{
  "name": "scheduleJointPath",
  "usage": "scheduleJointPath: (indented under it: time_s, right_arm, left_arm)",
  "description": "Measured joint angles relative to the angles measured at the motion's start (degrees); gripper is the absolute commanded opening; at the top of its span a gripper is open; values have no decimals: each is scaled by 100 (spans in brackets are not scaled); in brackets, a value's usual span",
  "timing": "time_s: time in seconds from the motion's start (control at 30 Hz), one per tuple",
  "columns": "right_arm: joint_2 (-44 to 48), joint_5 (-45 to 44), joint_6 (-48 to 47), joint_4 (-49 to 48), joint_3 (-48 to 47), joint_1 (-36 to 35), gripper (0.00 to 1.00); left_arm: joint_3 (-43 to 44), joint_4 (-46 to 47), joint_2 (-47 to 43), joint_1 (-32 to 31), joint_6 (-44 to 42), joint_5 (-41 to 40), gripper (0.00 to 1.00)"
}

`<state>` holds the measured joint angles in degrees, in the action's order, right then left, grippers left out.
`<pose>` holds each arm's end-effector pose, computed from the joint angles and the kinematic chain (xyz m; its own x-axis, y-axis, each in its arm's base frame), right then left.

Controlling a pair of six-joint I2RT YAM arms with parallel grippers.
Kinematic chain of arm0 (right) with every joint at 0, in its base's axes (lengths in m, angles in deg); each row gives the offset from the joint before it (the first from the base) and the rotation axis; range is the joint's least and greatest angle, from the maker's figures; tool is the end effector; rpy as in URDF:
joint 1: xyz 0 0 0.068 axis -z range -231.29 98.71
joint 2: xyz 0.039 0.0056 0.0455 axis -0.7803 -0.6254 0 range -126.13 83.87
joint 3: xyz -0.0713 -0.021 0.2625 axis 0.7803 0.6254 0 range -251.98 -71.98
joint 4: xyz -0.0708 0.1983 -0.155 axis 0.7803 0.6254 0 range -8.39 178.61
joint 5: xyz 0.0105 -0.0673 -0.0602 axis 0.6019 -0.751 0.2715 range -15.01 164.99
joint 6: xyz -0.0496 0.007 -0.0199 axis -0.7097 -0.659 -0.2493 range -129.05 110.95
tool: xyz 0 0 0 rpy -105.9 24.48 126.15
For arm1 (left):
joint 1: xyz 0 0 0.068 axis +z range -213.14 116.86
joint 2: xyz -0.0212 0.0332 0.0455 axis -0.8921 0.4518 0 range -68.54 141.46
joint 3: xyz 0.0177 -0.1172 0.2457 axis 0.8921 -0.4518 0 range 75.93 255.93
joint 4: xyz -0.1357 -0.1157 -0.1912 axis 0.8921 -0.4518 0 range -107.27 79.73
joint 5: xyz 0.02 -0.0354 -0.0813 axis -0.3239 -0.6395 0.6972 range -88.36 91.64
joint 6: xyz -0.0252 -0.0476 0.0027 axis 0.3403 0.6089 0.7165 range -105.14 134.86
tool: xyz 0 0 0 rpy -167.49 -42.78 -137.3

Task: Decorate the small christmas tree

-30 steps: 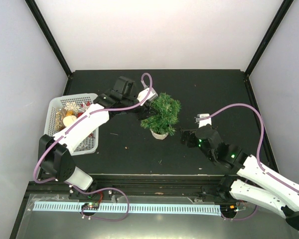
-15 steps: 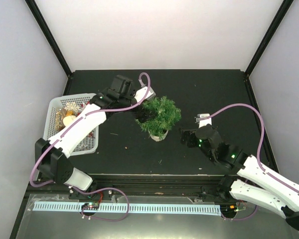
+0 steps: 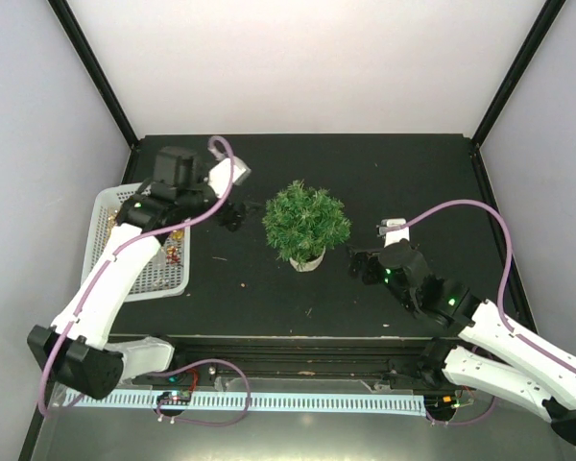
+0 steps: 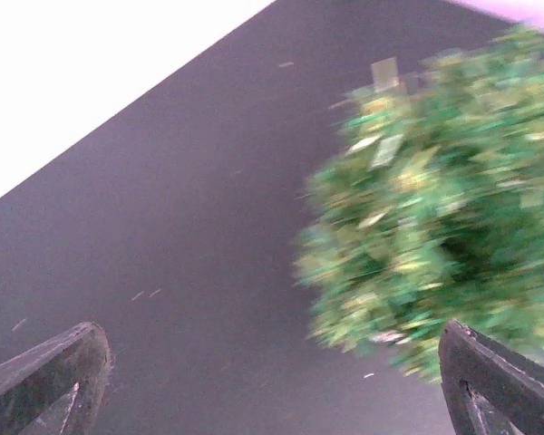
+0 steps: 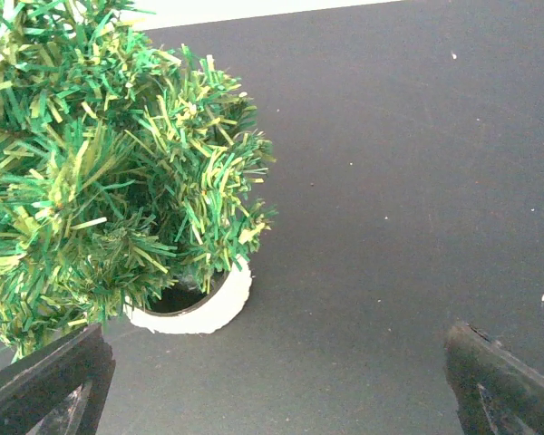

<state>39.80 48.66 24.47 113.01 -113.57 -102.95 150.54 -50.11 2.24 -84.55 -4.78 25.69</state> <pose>0.1150 0.1201 0.2875 -0.5504 0.1019 -0.8287 -0.2048 0.9457 0.2523 0.2366 -0.1083 0.3764 -0.3004 0.4475 -0.8423 0.7870 0.6152 0.0461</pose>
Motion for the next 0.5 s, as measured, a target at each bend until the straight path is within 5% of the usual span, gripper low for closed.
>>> scheduleJointPath:
  time_s: [0.3, 0.5]
  right_arm:
    - [-376, -57, -125, 328, -581, 0, 100]
    - [-1047, -13, -131, 619, -1071, 0, 100]
  left_arm:
    - [-649, -107, -282, 2522, -203, -813, 81]
    - [-1497, -140, -240, 4262, -772, -623, 74]
